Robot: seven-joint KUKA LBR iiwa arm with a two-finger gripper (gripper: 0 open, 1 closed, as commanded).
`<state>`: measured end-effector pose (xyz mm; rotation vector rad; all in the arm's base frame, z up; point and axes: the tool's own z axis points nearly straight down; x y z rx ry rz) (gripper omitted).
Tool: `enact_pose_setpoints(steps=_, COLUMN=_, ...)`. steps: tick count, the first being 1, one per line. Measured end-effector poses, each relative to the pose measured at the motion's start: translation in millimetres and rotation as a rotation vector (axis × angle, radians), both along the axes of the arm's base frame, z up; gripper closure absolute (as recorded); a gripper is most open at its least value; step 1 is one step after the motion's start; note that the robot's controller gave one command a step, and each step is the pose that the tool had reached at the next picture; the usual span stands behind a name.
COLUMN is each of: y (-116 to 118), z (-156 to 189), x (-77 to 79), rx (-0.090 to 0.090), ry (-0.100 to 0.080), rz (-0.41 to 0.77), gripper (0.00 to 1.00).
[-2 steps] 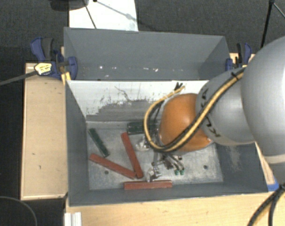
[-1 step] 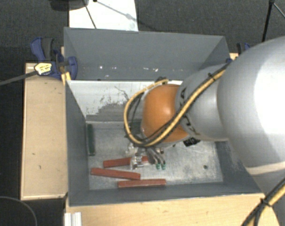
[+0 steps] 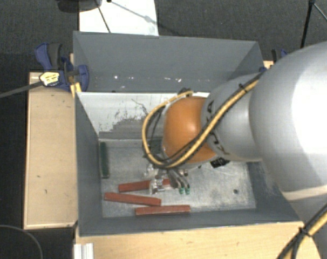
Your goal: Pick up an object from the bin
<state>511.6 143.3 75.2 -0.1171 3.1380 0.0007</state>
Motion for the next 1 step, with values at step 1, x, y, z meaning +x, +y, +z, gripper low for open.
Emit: enact_pose_setpoints(steps=1, y=4.1, z=212.6, x=-5.2, rx=0.0, ry=0.001, rz=-0.139, gripper=1.0)
